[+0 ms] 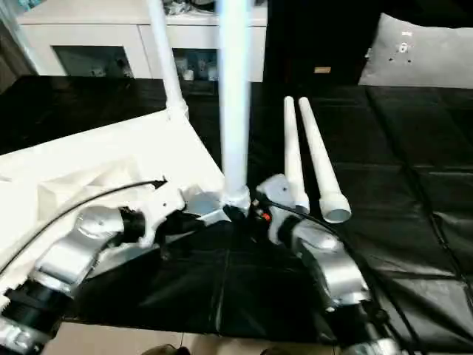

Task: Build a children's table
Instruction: Rotate leg to tighten

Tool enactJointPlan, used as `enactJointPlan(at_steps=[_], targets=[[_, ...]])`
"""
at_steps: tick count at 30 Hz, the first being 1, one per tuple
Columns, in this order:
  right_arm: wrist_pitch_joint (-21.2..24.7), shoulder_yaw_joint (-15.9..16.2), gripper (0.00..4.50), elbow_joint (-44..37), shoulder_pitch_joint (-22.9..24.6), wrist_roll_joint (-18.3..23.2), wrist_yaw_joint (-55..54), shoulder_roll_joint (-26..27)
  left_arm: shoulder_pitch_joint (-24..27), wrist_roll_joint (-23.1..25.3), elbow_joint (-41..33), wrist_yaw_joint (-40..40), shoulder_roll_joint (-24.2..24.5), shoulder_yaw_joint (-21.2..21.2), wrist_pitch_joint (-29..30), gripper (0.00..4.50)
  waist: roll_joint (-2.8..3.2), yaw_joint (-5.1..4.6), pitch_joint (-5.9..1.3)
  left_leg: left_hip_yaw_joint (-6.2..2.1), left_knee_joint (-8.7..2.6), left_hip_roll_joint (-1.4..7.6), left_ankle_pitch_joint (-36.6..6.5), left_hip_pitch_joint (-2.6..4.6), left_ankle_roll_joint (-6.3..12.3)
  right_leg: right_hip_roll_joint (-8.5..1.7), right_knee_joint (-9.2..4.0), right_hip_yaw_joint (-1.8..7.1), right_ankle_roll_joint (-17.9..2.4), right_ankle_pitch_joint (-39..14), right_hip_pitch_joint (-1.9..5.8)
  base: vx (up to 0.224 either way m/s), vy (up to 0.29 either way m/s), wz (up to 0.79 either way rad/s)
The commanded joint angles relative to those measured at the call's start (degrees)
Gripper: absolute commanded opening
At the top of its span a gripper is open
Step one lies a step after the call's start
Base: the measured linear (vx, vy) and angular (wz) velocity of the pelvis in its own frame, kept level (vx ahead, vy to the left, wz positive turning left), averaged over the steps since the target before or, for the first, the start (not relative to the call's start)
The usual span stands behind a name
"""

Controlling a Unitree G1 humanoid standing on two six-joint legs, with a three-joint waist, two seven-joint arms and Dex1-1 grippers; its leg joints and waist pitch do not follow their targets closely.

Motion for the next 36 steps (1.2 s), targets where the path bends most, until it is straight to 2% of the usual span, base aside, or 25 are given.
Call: enactJointPlan(at_steps=[1, 6, 7, 9, 10, 13, 14, 18, 21, 26, 27, 29, 31, 34, 36], targets=[[-0.8, -0.7, 4.42, -3.0, 0.2, 0.5, 2.1, -0.9, -1.6, 0.6, 1.3, -1.9, 1.7, -0.3, -2.3, 0.0, 0.35, 0.03, -3.89, -1.2, -3.59, 2.96, -11.3, 0.93, 2.37, -4.35, -3.66, 2.45, -12.8, -6.1, 3.29, 0.0, 0.0, 0.0], [1.1, -0.9, 4.42, -6.7, 0.9, 2.3, 5.9, -3.8, -2.7, 1.3, 3.9, -5.6, 3.8, -2.0, -5.7, 0.0, 0.47, 0.21, -3.92, -1.24, -3.46, 2.99, -11.3, 1.01, 2.63, -4.41, -3.47, 2.47, -13.0, -5.9, 3.24, 0.0, 0.0, 0.0], [3.0, -1.1, 4.42, -8.2, 0.6, 3.0, 7.4, -5.7, -3.5, 1.7, 5.5, -8.2, 5.0, -3.2, -8.1, 0.0, 0.44, 0.26, -3.86, -1.25, -3.43, 2.82, -11.3, 1.06, 2.89, -4.26, -3.66, 2.41, -13.0, -6.3, 3.23, 0.0, 0.0, 0.0], [3.5, -1.1, 4.42, -8.4, 0.5, 3.1, 7.7, -6.1, -3.7, 1.8, 5.9, -8.8, 5.2, -3.4, -8.7, 0.0, 0.49, 0.42, -3.95, -1.2, -3.36, 3.02, -11.0, 1.1, 2.7, -4.4, -3.39, 2.5, -13.3, -5.5, 3.23, 0.0, 0.0, 0.0], [3.3, -0.2, 4.42, -8.6, -0.1, 2.3, 10.4, -8.5, -4.3, 2.2, 7.1, -11.6, 6.1, -4.6, -11.4, 0.0, 0.35, 0.38, -3.93, -1.15, -3.36, 3.0, -11.2, 1.08, 2.54, -4.4, -3.4, 2.45, -13.5, -5.7, 3.2, 0.0, 0.0, 0.0], [3.3, 0.2, 4.42, -8.7, -0.4, 1.9, 11.8, -9.7, -4.6, 2.4, 7.8, -13.1, 6.6, -5.3, -12.9, 0.0, 0.36, 0.6, -3.93, -1.16, -3.24, 2.98, -11.7, 1.13, 2.41, -4.49, -3.47, 2.45, -13.5, -7.1, 3.23, 0.0, 0.0, 0.0], [3.5, 1.1, 4.42, -9.2, -0.3, 2.0, 13.7, -10.7, -4.8, 2.4, 8.0, -14.2, 6.8, -5.8, -13.9, 0.0, 0.18, 0.58, -3.97, -1.1, -3.22, 3.0, -11.5, 1.13, 2.48, -4.5, -3.46, 2.48, -13.5, -6.9, 3.25, 0.0, 0.0, 0.0], [3.9, 3.6, 4.42, -9.8, -0.6, 2.3, 20.1, -13.4, -5.9, 2.5, 8.6, -17.3, 6.8, -7.5, -16.2, 0.0, -0.01, 1.08, -4.07, -1.1, -3.03, 3.14, -10.5, 1.07, 3.36, -4.53, -3.25, 2.41, -13.7, -6.5, 3.32, 0.0, 0.0, 0.0], [3.9, 4.5, 4.42, -9.6, -0.8, 2.3, 21.2, -13.7, -6.4, 2.3, 8.9, -18.3, 6.6, -8.2, -17.2, 0.0, -0.01, 1.84, -4.11, -0.99, -2.85, 3.24, -9.5, 1.13, 3.78, -4.63, -3.11, 2.5, -14.0, -5.9, 3.08, 0.0, 0.0, 0.0], [3.7, 5.9, 4.42, -7.8, -1.9, 2.7, 23.3, -13.0, -7.5, 1.9, 8.6, -19.7, 5.3, -9.0, -17.8, 0.0, 0.23, 2.21, -3.97, -1.1, -2.95, 3.28, -11.9, 1.22, 2.52, -4.71, -3.31, 2.51, -13.6, -9.7, 2.95, 0.0, 0.0, 0.0], [3.7, 5.9, 4.26, -7.8, -1.9, 2.7, 23.3, -13.0, -7.5, 1.9, 8.6, -19.7, 5.3, -9.0, -17.8, 0.0, 0.18, 2.15, -3.93, -1.09, -3.0, 3.26, -12.3, 1.2, 2.35, -4.63, -3.35, 2.5, -13.5, -10.2, 2.9, 0.0, 0.0, 0.0], [3.8, 6.0, 4.26, -6.9, -2.5, 2.9, 23.9, -12.4, -7.8, 1.7, 8.7, -20.5, 4.9, -9.3, -18.2, 0.0, 0.12, 2.18, -3.95, -1.14, -2.99, 3.2, -13.0, 1.19, 1.92, -4.64, -3.35, 2.53, -13.3, -10.9, 2.92, 0.0, 0.0, 0.0], [4.2, 6.0, 3.98, -6.3, -2.9, 3.5, 24.7, -11.9, -8.0, 1.7, 9.1, -21.0, 4.8, -9.5, -18.7, 0.0, 0.12, 2.2, -3.98, -1.15, -2.97, 3.16, -12.9, 1.16, 1.82, -4.67, -3.38, 2.53, -13.1, -11.2, 2.93, 0.0, 0.0, 0.0], [4.7, 6.0, 3.87, -6.0, -3.2, 4.0, 25.4, -11.6, -8.2, 1.8, 9.6, -21.2, 4.8, -9.6, -19.2, 0.0, 0.19, 2.29, -4.04, -1.16, -2.91, 3.2, -12.7, 1.17, 1.95, -4.64, -3.32, 2.51, -13.1, -10.9, 2.9, 0.0, 0.0, 0.0], [4.9, 5.8, 3.55, -5.7, -3.2, 4.6, 26.0, -11.5, -8.3, 1.8, 10.0, -21.5, 4.8, -9.7, -19.5, 0.0, 0.19, 2.28, -4.1, -1.19, -2.9, 3.19, -12.1, 1.07, 2.07, -4.57, -3.16, 2.46, -13.3, -9.3, 2.97, 0.0, 0.0, 0.0]])
